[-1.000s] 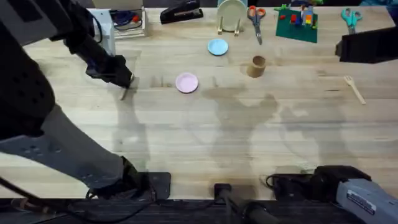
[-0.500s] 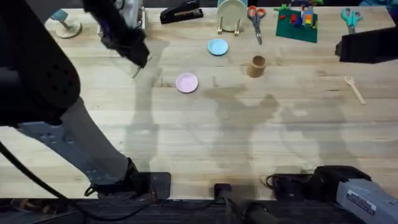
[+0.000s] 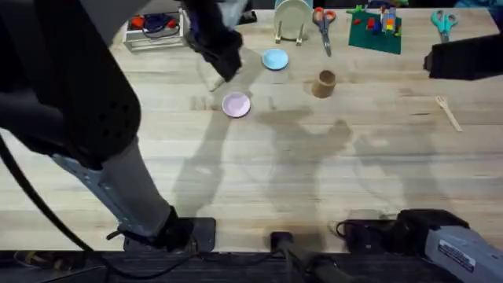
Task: Pick up a utensil and set it on the pink plate, then put the other utensil in the container.
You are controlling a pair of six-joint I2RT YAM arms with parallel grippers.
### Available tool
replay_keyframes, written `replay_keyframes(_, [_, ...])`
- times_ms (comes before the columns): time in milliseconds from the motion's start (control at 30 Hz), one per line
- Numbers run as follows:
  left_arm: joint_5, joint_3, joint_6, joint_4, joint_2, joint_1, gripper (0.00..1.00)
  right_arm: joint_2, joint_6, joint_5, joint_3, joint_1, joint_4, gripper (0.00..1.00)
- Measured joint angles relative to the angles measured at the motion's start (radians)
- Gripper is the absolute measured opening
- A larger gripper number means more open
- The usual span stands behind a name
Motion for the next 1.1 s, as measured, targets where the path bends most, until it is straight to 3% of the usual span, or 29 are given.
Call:
replay_keyframes(167, [0.003, 0.000, 0.000, 0.008, 0.000, -0.066, 0.042, 0.000, 0.000, 0.000, 0.000, 0.000, 0.000, 0.995])
replay_keyframes(267, [0.008, -0.001, 0.000, 0.019, 0.000, -0.081, 0.043, 0.000, 0.000, 0.000, 0.000, 0.000, 0.000, 0.995])
replay_keyframes(900, [0.015, -0.131, 0.012, 0.050, -0.003, -0.083, 0.042, 0.000, 0.000, 0.000, 0.000, 0.000, 0.000, 0.995])
replay_keyframes(1100, [0.017, -0.207, 0.023, 0.086, -0.079, -0.081, 0.042, 0.000, 0.000, 0.000, 0.000, 0.000, 0.000, 0.995])
